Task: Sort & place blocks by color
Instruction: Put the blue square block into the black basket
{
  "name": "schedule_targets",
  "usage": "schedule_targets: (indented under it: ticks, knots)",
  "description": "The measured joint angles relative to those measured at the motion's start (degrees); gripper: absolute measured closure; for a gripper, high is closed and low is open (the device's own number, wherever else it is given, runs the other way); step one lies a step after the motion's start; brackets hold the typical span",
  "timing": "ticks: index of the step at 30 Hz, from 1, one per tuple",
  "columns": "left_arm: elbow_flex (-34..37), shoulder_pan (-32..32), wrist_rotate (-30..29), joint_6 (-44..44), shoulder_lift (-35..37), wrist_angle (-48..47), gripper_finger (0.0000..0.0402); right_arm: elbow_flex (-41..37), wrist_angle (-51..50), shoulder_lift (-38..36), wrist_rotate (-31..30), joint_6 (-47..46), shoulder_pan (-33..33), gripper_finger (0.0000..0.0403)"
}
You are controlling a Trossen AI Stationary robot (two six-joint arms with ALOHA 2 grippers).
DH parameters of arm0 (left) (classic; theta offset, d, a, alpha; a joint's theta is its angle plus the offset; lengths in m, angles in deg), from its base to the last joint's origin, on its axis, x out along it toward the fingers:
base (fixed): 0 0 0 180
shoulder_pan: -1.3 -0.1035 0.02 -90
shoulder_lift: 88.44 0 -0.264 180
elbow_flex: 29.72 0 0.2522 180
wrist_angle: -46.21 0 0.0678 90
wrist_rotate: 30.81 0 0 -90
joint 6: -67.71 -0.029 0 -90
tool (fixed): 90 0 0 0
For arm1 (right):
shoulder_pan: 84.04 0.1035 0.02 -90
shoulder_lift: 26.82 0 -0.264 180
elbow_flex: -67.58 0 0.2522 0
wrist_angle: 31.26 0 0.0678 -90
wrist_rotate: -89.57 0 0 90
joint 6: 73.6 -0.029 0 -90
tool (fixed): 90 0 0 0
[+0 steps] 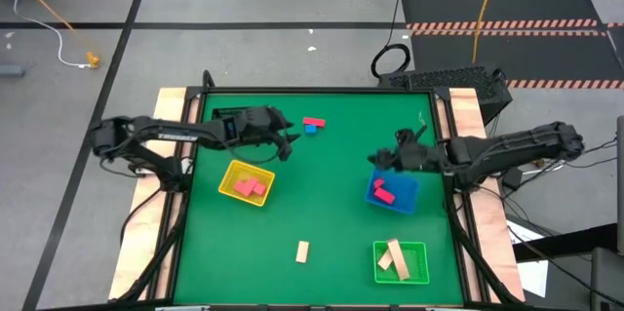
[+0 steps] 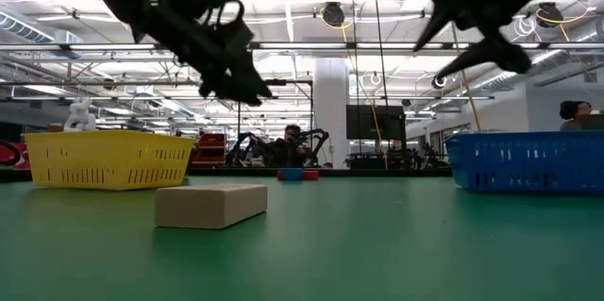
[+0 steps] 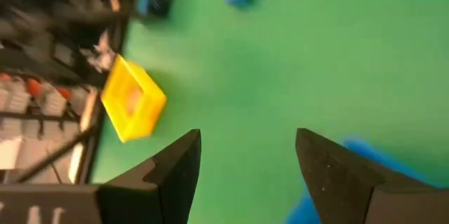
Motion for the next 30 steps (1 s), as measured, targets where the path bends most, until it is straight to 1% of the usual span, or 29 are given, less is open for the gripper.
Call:
schedule_targets:
  ticks: [3,6,8,12,14,16,19,21,23,27,30]
  knots:
    - [0.00,-0.57,0.04,1.64,-3.27,0.62,0.0188,0.00,4.91,0.86,-0.03,7.94,-4.86,0.0181]
    - [0.00,-0.82,0.04,1.29,-5.06,0.94,0.0188,0.00,9.69,2.45,0.17,16.37,-9.85,0.0181]
    - [0.00,-0.82,0.12,-2.21,-5.63,1.20,0.0188,0.00,13.19,3.82,0.17,22.61,-12.88,0.0181]
    - [-0.02,-0.82,2.22,-12.76,-6.52,1.58,0.0188,0.00,20.15,7.21,0.40,34.58,-17.81,0.0181]
    - [-0.02,-1.07,3.31,-16.26,-6.90,1.40,0.0188,0.02,23.06,8.98,1.85,39.11,-20.07,0.0181]
    - [-0.41,-1.68,3.98,-17.10,-7.62,0.86,0.0188,0.02,25.45,10.91,3.52,42.10,-22.09,0.0181]
    - [-2.49,-2.78,4.27,-16.32,-9.60,-1.41,0.0188,0.02,27.98,13.66,3.84,45.29,-24.66,0.0181]
    - [-5.16,-3.43,4.39,-16.00,-11.90,-2.16,0.0188,0.02,29.68,15.31,3.12,47.66,-26.17,0.0181]
    - [-7.90,-4.03,4.50,-16.67,-14.02,-4.95,0.0188,0.02,30.28,16.45,3.14,49.56,-27.64,0.0181]
    - [-13.84,-4.61,4.58,-19.38,-18.67,-10.18,0.0188,0.02,31.12,17.28,3.12,50.67,-29.99,0.0181]
    - [-16.80,-4.84,4.57,-22.37,-21.50,-11.92,0.0188,0.04,30.60,17.23,3.20,50.72,-31.27,0.0181]
